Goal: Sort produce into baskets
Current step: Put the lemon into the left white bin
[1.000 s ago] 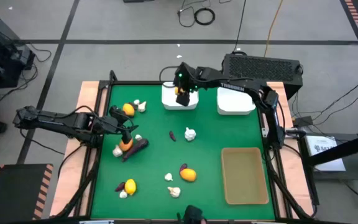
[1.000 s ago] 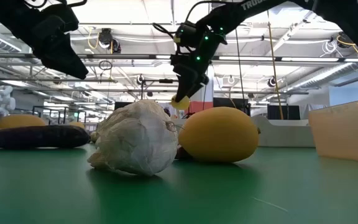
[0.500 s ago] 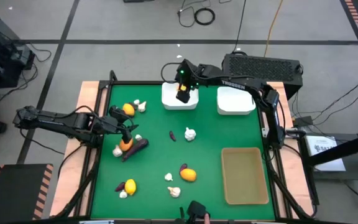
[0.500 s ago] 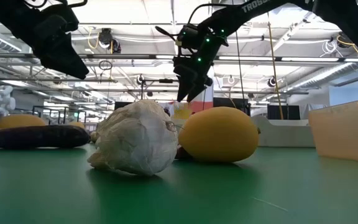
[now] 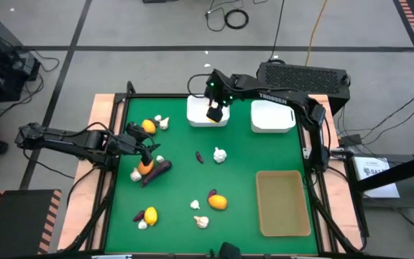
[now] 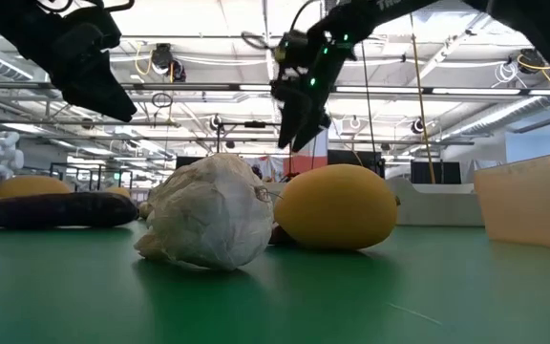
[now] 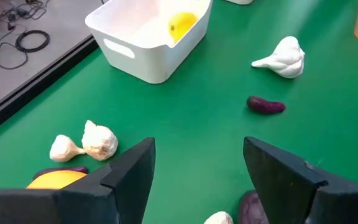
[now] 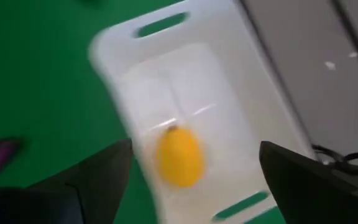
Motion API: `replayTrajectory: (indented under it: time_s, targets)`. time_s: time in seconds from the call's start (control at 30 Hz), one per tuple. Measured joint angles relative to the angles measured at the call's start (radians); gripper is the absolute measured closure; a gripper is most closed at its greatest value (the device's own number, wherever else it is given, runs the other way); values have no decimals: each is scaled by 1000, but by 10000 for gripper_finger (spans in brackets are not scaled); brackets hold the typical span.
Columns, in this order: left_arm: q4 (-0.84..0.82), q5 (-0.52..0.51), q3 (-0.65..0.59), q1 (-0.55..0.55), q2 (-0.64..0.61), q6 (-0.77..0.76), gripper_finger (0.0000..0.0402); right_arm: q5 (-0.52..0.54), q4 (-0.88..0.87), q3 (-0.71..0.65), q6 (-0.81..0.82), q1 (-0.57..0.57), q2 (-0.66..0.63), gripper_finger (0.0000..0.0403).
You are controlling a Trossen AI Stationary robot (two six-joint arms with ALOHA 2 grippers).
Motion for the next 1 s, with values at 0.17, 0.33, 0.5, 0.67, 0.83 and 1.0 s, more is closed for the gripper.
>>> replayTrajectory:
  time_s: [0.17, 0.33, 0.5, 0.67, 0.83, 1.0]
  targets:
    - [-6, -35, 0, 55, 0, -41, 150, -6, -104, 0, 58, 77, -63, 62]
    - [-53, -34, 0, 133, 0, -40, 150, -3, -146, -37, 131, 200, -142, 71]
    - [-93, -33, 0, 232, 0, -61, 150, 9, -84, -198, 182, 334, -250, 83]
    - [-88, 65, 0, 298, 0, -50, 150, 63, 168, -447, 266, 472, -401, 88]
    - [-43, 220, 0, 305, 0, -39, 150, 107, 552, -696, 277, 583, -507, 88]
    - [-58, 444, 30, 305, 5, -18, 150, 108, 947, -886, 248, 650, -516, 89]
